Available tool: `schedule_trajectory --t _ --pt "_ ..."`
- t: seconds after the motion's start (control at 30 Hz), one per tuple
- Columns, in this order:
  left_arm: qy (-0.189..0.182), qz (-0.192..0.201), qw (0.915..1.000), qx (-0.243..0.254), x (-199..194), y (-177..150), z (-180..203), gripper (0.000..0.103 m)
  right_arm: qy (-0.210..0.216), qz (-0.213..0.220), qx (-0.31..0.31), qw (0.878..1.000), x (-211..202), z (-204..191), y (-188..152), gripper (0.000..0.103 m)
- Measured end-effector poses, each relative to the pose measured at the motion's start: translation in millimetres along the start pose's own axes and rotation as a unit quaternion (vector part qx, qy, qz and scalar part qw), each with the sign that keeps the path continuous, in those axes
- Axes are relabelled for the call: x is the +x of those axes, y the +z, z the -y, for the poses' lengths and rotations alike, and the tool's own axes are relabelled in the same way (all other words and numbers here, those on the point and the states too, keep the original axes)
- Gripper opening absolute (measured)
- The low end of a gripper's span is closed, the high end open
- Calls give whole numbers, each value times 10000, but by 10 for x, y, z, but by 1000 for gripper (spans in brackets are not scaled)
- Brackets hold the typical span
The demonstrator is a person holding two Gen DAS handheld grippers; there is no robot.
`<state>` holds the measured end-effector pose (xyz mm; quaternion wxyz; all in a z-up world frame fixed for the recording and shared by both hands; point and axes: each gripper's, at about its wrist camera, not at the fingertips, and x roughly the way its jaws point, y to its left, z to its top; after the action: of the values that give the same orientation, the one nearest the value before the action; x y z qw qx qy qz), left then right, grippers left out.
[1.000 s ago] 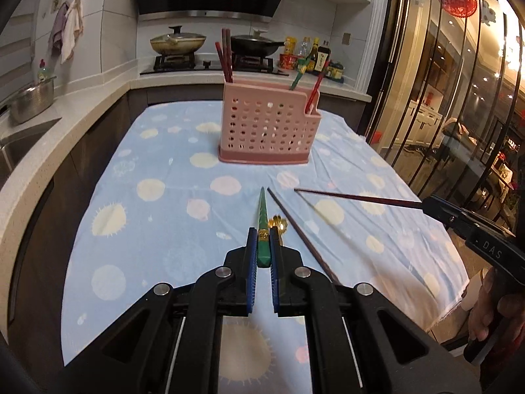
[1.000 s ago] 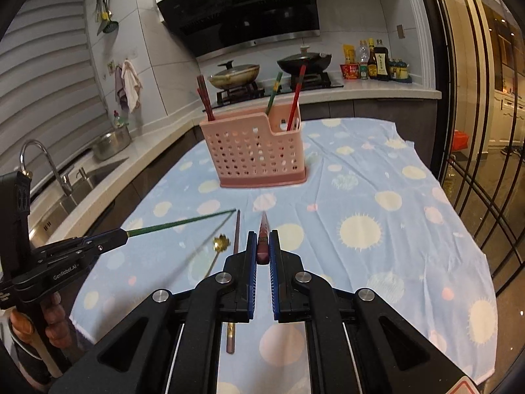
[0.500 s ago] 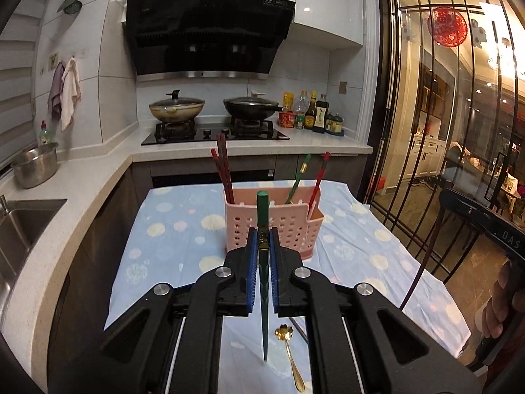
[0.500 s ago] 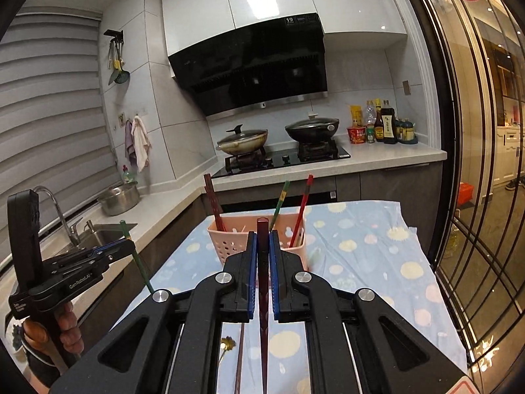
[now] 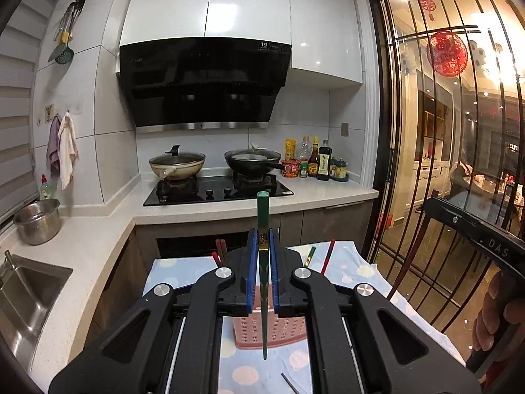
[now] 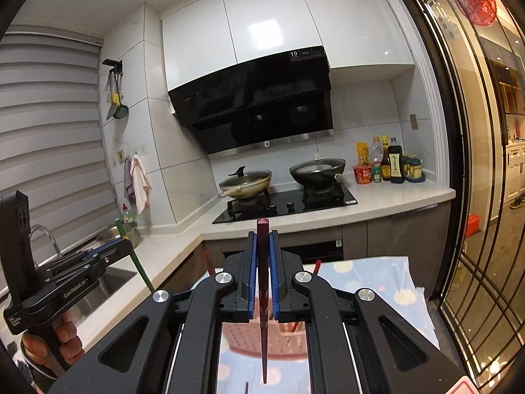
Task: Organize utensils
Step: 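Lift both held chopsticks and lower them into the pink holder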
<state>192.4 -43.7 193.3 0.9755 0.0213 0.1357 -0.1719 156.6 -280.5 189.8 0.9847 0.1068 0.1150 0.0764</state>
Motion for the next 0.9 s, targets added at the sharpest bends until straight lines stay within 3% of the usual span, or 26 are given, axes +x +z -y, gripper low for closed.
schedule_trajectory --t 0.23,0.43,0.9 --pt "111 81 9999 10 340 379 -35 7 -3 167 -23 9999 392 -85 360 7" --pt "162 -45 9999 9 638 437 -68 7 -7 166 -29 9999 754 -154 465 7" --pt "192 -686 9975 12 1241 20 -122 7 -44 -597 -42 9982 1487 -117 -93 7"
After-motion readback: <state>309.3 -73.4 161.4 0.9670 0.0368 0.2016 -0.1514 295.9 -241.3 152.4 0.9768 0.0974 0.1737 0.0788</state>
